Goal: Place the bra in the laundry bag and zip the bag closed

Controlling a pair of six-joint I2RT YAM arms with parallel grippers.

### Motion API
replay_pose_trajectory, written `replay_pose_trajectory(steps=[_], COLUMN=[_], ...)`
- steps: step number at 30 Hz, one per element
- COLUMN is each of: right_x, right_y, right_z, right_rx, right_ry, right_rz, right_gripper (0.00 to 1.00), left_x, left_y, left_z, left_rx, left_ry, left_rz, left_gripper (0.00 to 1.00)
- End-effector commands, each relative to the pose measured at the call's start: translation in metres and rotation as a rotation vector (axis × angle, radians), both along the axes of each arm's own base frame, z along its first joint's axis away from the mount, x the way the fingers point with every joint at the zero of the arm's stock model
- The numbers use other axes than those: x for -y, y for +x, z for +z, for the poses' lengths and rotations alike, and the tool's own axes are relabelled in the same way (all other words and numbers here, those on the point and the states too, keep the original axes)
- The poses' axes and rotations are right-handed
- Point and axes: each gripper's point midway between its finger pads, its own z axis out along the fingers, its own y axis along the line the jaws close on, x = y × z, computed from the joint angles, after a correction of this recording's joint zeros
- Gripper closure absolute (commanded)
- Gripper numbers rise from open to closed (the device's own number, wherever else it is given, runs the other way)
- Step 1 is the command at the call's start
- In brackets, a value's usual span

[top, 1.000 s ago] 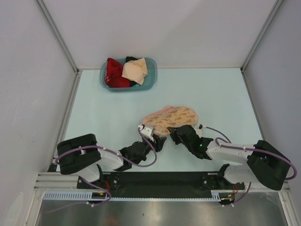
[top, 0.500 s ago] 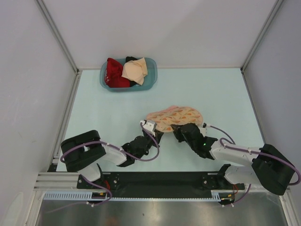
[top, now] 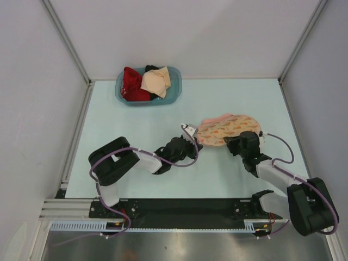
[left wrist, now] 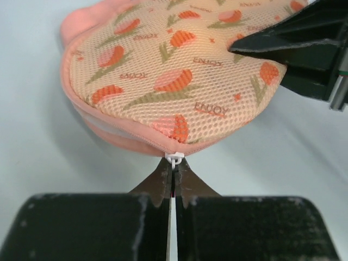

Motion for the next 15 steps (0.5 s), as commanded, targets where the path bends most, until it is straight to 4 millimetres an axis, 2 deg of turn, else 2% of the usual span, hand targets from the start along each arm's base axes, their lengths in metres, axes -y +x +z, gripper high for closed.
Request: replay_pose_trajectory(steps=[1, 2, 3, 4, 5, 6, 8, 9, 10, 11, 12, 14, 15], right_x=[0.01, 0.013, 0.024, 0.025, 0.029, 0.035, 0.04, 0.046, 0.045, 0.049, 0.053, 0.064, 0.064], right_y=[0.023, 0.037, 0.044, 0.046, 0.06, 0.065, 0.073, 0.088, 0.091, 0.091, 0.103, 0.105, 0.106], right_z=[-0.006, 0.004, 0.002, -0.014, -0.006, -0.011, -0.025, -0.016, -0.019, -0.033, -0.025, -0.036, -0.036], right_rx=[0.053, 0.081, 0.078, 0.05, 0.073, 0.061, 0.047, 0.073, 0.081, 0.038, 0.067, 0.043, 0.058], right_ry=[-0.167, -0.17, -0.189, -0.217, -0.24, -0.251, -0.24, -0.246, -0.271, -0.271, -0.299, -0.318, -0.314], right_rz=[0.282, 0.309, 0.315, 0.384, 0.401, 0.416, 0.482, 0.492, 0.547, 0.565, 0.585, 0.634, 0.662], right_gripper=[0.99, 0.99, 0.99, 0.98, 0.98, 0.98, 0.98, 0.98, 0.98, 0.97, 0.97, 0.97, 0.97], left_x=[0.022, 0.026, 0.038, 0.036, 0.038, 0.045, 0.047, 0.051, 0.051, 0.051, 0.052, 0.05, 0.05], left_y=[0.012, 0.013, 0.019, 0.022, 0.025, 0.033, 0.04, 0.048, 0.053, 0.058, 0.065, 0.074, 0.078], left_z=[0.007, -0.002, 0.011, 0.002, -0.008, -0.002, -0.01, -0.003, -0.001, 0.0, -0.001, -0.001, -0.002], left_rx=[-0.068, -0.095, -0.09, -0.127, -0.161, -0.177, -0.248, -0.252, -0.258, -0.26, -0.277, -0.302, -0.309], left_ry=[0.007, 0.026, 0.006, 0.035, 0.049, 0.047, 0.038, 0.024, 0.017, 0.015, 0.028, 0.029, 0.028], left_rz=[-0.147, -0.167, -0.204, -0.207, -0.21, -0.215, -0.229, -0.229, -0.223, -0.211, -0.199, -0.204, -0.206], left_gripper=[1.0, 1.0, 1.0, 1.0, 1.0, 1.0, 1.0, 1.0, 1.0, 1.0, 1.0, 1.0, 1.0])
